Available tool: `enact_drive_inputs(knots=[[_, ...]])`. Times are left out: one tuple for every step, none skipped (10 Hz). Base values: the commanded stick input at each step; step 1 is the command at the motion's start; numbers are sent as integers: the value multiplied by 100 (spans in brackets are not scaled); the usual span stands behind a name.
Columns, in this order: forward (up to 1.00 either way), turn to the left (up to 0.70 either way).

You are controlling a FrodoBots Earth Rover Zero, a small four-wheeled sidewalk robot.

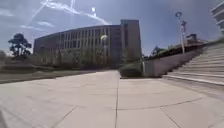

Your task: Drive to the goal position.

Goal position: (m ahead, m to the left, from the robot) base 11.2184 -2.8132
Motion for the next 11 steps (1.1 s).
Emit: enact_drive_inputs(knots=[[70, -5], [70, -5], [70, -5], [70, -5], [70, -5], [70, -5], [70, -5], [70, -5], [70, -5], [70, -5], [70, -5]])
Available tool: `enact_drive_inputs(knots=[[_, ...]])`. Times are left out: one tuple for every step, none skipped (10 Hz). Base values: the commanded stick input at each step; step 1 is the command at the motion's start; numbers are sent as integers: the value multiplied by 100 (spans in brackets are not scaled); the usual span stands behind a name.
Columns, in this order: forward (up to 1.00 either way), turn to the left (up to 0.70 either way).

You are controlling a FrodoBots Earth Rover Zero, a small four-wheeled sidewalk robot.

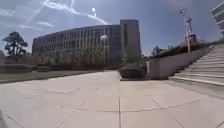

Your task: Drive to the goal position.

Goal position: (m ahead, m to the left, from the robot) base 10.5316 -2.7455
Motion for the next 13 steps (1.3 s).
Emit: enact_drive_inputs(knots=[[70, -5], [70, -5], [70, -5], [70, -5], [70, -5], [70, -5], [70, -5], [70, -5], [70, -5], [70, -5], [70, -3], [70, 10], [70, 18]])
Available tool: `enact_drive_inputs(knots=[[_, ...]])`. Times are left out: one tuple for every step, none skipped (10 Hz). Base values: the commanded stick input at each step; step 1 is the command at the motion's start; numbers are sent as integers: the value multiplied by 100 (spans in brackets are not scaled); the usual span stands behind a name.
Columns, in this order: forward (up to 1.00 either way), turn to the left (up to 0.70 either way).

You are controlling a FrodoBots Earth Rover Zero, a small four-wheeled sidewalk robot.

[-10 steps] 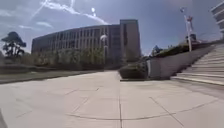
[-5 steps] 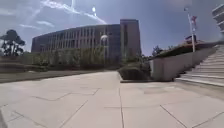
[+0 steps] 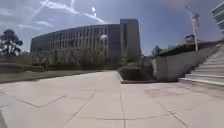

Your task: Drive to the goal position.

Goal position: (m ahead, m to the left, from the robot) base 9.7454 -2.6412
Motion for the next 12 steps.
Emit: enact_drive_inputs(knots=[[70, 22], [70, 9], [70, 0], [70, -3], [70, -3], [70, -3], [70, -3], [70, -3], [70, -3], [70, -3], [70, -3], [70, -3]])
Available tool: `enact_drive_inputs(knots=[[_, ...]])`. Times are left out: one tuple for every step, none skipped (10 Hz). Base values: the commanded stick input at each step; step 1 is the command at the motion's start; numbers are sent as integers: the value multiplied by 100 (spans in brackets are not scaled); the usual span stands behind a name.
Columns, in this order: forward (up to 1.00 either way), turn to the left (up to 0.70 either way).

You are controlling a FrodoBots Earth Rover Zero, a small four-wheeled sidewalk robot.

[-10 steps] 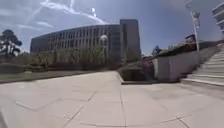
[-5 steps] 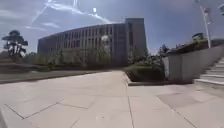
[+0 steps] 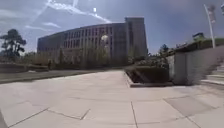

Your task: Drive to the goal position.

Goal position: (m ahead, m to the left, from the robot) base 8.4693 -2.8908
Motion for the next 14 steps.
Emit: enact_drive_inputs(knots=[[70, -3], [70, -3], [70, -3], [70, -3], [70, -3], [70, -2], [70, -3], [70, -3], [70, -3], [70, -3], [70, -3], [70, -3], [70, -3], [70, -3]])
